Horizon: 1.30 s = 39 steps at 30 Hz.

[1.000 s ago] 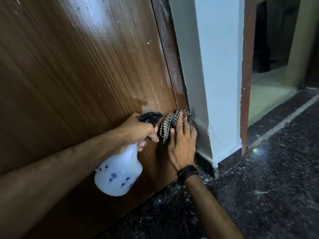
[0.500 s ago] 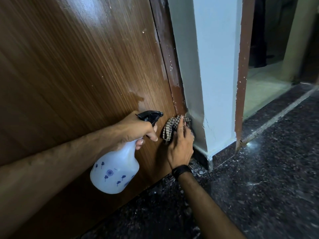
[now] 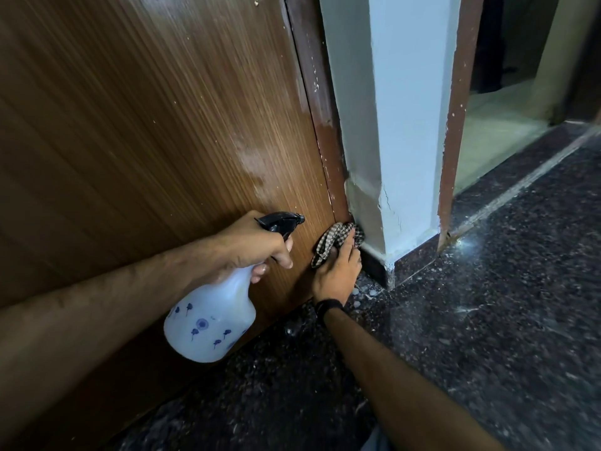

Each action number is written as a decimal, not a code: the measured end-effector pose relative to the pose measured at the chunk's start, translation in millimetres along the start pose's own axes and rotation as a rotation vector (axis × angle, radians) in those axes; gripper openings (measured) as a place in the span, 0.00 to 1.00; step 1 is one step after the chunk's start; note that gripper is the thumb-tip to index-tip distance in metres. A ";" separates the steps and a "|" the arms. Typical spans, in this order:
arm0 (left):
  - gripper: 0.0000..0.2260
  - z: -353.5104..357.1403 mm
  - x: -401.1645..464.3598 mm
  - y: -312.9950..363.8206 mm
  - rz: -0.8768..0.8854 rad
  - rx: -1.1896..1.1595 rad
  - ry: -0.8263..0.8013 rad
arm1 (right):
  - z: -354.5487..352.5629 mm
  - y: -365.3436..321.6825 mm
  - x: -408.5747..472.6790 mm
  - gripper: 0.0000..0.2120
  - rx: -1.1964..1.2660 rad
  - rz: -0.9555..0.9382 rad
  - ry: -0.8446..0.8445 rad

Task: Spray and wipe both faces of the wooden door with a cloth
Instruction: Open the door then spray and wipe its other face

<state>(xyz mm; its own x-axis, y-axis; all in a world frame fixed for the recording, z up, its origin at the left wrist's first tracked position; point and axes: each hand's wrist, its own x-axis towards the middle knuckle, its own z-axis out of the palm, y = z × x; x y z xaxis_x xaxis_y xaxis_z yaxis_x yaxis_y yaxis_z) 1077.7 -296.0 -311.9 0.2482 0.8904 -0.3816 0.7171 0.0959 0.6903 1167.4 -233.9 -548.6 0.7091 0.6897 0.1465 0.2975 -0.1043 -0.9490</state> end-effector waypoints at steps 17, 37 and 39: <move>0.09 4.6 -6.2 -14.9 -0.048 -0.011 -0.043 | -2.2 1.9 7.0 0.21 0.154 0.629 0.006; 0.10 -28.1 -11.0 2.3 0.021 -0.135 0.103 | -19.7 -98.4 0.3 0.27 0.279 -0.584 0.065; 0.11 -32.5 -10.8 1.6 0.026 -0.142 0.130 | -20.1 -107.5 -6.4 0.29 0.298 -0.682 0.021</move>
<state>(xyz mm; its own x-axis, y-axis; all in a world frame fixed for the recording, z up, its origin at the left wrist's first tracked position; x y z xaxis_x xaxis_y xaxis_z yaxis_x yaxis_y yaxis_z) 1055.0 -291.0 -286.7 0.1731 0.9424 -0.2862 0.6098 0.1256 0.7825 1143.7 -241.6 -441.9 0.4416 0.5177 0.7328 0.4924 0.5429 -0.6803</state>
